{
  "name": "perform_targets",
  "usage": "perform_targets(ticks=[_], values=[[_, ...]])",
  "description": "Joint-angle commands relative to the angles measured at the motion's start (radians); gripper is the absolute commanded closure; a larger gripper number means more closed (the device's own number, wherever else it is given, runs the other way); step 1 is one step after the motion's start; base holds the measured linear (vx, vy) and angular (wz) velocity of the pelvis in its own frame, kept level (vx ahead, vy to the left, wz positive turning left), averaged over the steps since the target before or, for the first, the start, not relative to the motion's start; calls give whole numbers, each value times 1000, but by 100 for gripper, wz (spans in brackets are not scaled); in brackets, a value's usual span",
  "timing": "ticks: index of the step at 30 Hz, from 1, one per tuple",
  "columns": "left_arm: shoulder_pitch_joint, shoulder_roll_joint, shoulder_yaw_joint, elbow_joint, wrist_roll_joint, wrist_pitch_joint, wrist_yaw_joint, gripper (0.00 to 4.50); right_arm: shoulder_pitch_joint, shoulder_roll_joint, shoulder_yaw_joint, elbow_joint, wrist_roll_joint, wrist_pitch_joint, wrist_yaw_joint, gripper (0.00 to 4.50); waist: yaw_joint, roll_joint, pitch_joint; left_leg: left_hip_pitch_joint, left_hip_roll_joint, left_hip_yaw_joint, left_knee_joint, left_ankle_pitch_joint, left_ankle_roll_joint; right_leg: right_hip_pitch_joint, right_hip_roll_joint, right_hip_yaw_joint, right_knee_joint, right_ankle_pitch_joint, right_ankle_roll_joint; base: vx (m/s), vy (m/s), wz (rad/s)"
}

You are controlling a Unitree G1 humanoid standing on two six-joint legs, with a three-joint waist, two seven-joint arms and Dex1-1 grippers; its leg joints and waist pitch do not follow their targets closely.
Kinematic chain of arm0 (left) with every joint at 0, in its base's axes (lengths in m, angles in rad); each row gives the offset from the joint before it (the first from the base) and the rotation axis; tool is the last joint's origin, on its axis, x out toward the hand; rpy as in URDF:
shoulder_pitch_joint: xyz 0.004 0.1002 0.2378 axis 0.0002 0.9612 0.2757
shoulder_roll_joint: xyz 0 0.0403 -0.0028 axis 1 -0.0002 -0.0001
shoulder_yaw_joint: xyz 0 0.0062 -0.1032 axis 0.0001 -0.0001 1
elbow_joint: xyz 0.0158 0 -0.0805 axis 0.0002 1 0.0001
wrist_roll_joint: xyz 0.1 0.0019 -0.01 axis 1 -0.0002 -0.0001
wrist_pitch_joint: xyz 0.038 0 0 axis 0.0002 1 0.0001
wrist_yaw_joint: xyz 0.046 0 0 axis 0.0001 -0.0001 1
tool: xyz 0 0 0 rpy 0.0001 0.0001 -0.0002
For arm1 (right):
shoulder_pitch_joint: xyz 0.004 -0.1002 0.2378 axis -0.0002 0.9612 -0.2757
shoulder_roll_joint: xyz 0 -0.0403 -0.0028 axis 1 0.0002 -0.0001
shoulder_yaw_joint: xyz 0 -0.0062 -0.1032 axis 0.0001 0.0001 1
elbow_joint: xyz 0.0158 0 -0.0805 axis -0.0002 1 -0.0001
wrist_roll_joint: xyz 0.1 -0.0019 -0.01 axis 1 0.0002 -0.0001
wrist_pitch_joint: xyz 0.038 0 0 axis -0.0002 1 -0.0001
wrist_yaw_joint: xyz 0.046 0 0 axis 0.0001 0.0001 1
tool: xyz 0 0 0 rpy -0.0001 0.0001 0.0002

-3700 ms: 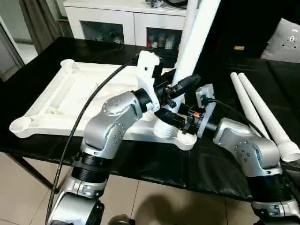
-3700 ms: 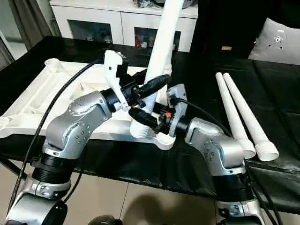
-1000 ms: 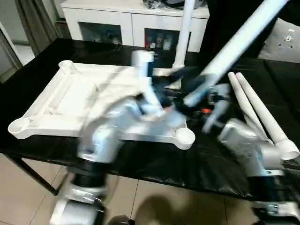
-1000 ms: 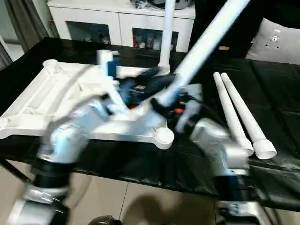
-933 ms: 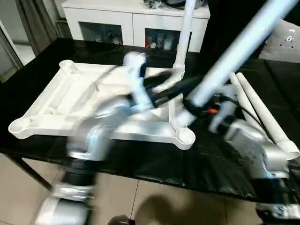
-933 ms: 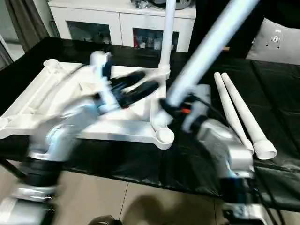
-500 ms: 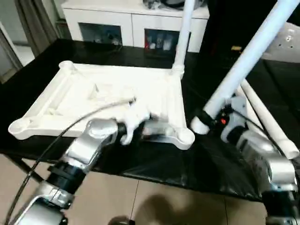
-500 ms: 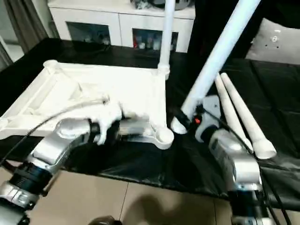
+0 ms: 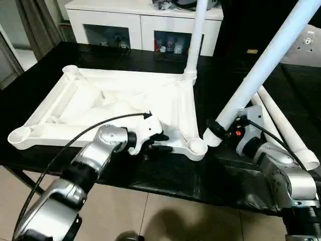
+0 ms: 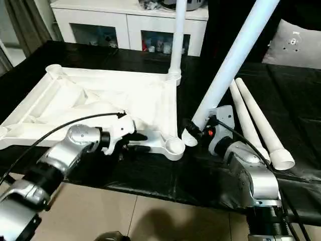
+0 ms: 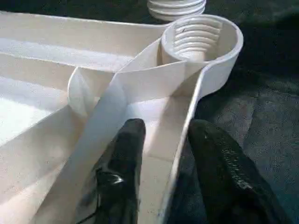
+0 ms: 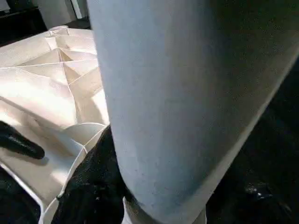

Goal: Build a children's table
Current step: Insert table leg to table base

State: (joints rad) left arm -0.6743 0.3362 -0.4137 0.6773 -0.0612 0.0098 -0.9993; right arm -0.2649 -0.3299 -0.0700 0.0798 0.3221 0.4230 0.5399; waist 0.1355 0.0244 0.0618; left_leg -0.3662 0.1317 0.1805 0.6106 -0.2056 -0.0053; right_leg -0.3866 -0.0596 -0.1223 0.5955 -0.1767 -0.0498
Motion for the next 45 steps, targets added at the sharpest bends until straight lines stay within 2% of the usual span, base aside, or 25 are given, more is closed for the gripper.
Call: perform_targets(ticks=[1, 3, 6, 7, 8, 10, 11, 12, 15, 21, 25, 27, 29, 30, 31, 32, 33, 34, 35, 36, 39, 40, 43, 45], values=[[-21, 5, -2, 41, 21, -21, -17, 309, 10, -5, 12, -39, 22, -5, 22, 261, -1, -5, -79, 13, 115, -51, -70, -105, 38, 54, -139, 84, -72, -201, -128, 0, 0, 0], [-54, 6, -8, 103, 37, -45, -40, 313, 16, -7, 16, -44, 26, 1, 34, 261, 1, -5, -77, 13, 111, -49, -70, -113, 40, 55, -140, 83, -78, -232, -119, 0, 0, 0], [-97, -1, -10, 191, 58, -85, -84, 350, 20, -6, 18, -49, 25, 0, 46, 261, 3, -7, -77, 12, 112, -50, -71, -117, 39, 56, -141, 83, -82, -256, -106, 0, 0, 0], [-98, -1, -11, 193, 58, -86, -85, 353, 20, -6, 18, -49, 25, 0, 46, 261, 2, 4, -77, 13, 115, -54, -73, -128, 33, 55, -139, 83, -83, -251, -105, 0, 0, 0], [-112, 1, -15, 219, 67, -95, -100, 361, 22, -6, 20, -51, 25, 1, 51, 261, 3, 0, -78, 13, 117, -55, -73, -128, 31, 57, -142, 83, -78, -235, -114, 0, 0, 0], [-130, 3, -22, 255, 82, -112, -116, 386, 23, -8, 23, -53, 25, 2, 58, 261, 4, 1, -78, 13, 116, -54, -72, -130, 30, 58, -145, 84, -78, -238, -121, 0, 0, 0], [-138, 5, -25, 269, 89, -118, -124, 392, 23, -9, 24, -54, 25, 2, 61, 261, 4, 9, -78, 13, 117, -55, -72, -128, 29, 58, -146, 84, -77, -232, -126, 0, 0, 0], [-144, 8, -30, 280, 96, -121, -136, 396, 23, -9, 25, -55, 25, 2, 63, 261, 3, 5, -78, 13, 116, -54, -72, -128, 31, 57, -144, 84, -80, -229, -126, 0, 0, 0], [-165, 6, -28, 318, 102, -133, -165, 419, 23, -11, 28, -59, 28, 6, 72, 261, 0, 4, -79, 11, 117, -54, -72, -122, 34, 60, -145, 83, -76, -210, -134, 0, 0, 0], [-175, -10, 6, 337, 58, -72, -271, 448, 18, -15, 42, -87, 40, 30, 108, 261, -13, 4, -80, 9, 119, -54, -70, -106, 46, 62, -146, 83, -67, -156, -167, 0, 0, 0], [-161, -30, 17, 343, 66, -25, -219, 450, -2, -16, 38, -113, 72, 60, 129, 261, -12, 4, -78, 10, 116, -51, -68, -111, 51, 62, -146, 83, -73, -176, -173, 0, 0, 0], [-142, -60, 43, 323, 63, 34, -127, 450, -9, -28, 49, -139, 90, 93, 156, 261, -11, -4, -75, 10, 116, -51, -68, -132, 56, 64, -146, 80, -80, -237, -162, 0, 0, 0], [-130, -75, 60, 307, 56, 64, -95, 450, -11, -38, 61, -146, 91, 104, 174, 262, -9, -1, -72, 11, 115, -50, -68, -139, 55, 63, -148, 80, -88, -294, -150, 0, 0, 0], [-113, -83, 60, 279, 64, 71, -68, 450, -13, -43, 71, -145, 85, 109, 182, 262, -10, -7, -73, 9, 114, -52, -70, -129, 55, 65, -145, 80, -89, -308, -138, 0, 0, 0], [-92, -86, 53, 247, 81, 57, -45, 450, -18, -44, 79, -140, 77, 112, 184, 262, -10, -3, -74, 7, 121, -57, -72, -127, 50, 64, -147, 80, -84, -304, -134, 0, 0, 0], [-82, -86, 49, 232, 87, 52, -37, 450, -21, -46, 83, -138, 74, 114, 186, 262, -12, -7, -74, 12, 118, -53, -71, -135, 52, 59, -144, 80, -90, -318, -124, 0, 0, 0], [-55, -86, 39, 190, 102, 42, -23, 450, -29, -49, 91, -132, 69, 119, 191, 262, -11, -6, -75, 12, 119, -54, -71, -132, 49, 61, -146, 81, -86, -311, -126, 0, 0, 0], [-30, -83, 30, 152, 109, 18, -30, 450, -36, -54, 98, -126, 66, 123, 195, 262, -13, -9, -73, 9, 117, -54, -72, -129, 54, 61, -145, 82, -88, -311, -123, 0, 0, 0], [-23, -83, 28, 141, 106, 11, -38, 450, -38, -55, 100, -124, 64, 123, 196, 262, -15, -9, -73, 10, 112, -50, -71, -128, 57, 58, -141, 80, -92, -337, -109, 0, 0, 0], [-10, -81, 25, 121, 103, 0, -52, 450, -42, -58, 102, -119, 62, 123, 198, 262, -12, -8, -74, 11, 111, -50, -69, -124, 57, 59, -144, 81, -92, -342, -106, 0, 0, 0], [59, -53, -3, 11, 117, -54, -90, 450, -71, -80, 117, -81, 43, 143, 197, 262, -17, -8, -75, 9, 116, -53, -73, -110, 61, 56, -139, 82, -86, -323, -100, 0, 0, 0], [70, -45, -7, -10, 122, -46, -89, 450, -77, -86, 122, -74, 38, 150, 200, 262, -16, -5, -74, 15, 116, -49, -72, -117, 61, 51, -137, 83, -87, -319, -105, 0, 0, 0], [85, -31, -8, -45, 128, -9, -87, 450, -86, -100, 136, -61, 32, 169, 215, 262, -12, -4, -75, 11, 113, -49, -72, -110, 62, 55, -137, 83, -83, -312, -108, 0, 0, 0], [91, -18, -13, -59, 138, 1, -100, 450, -92, -112, 151, -47, 19, 177, 225, 262, -12, -3, -75, 12, 116, -51, -73, -110, 61, 54, -136, 82, -82, -306, -108, 0, 0, 0]])
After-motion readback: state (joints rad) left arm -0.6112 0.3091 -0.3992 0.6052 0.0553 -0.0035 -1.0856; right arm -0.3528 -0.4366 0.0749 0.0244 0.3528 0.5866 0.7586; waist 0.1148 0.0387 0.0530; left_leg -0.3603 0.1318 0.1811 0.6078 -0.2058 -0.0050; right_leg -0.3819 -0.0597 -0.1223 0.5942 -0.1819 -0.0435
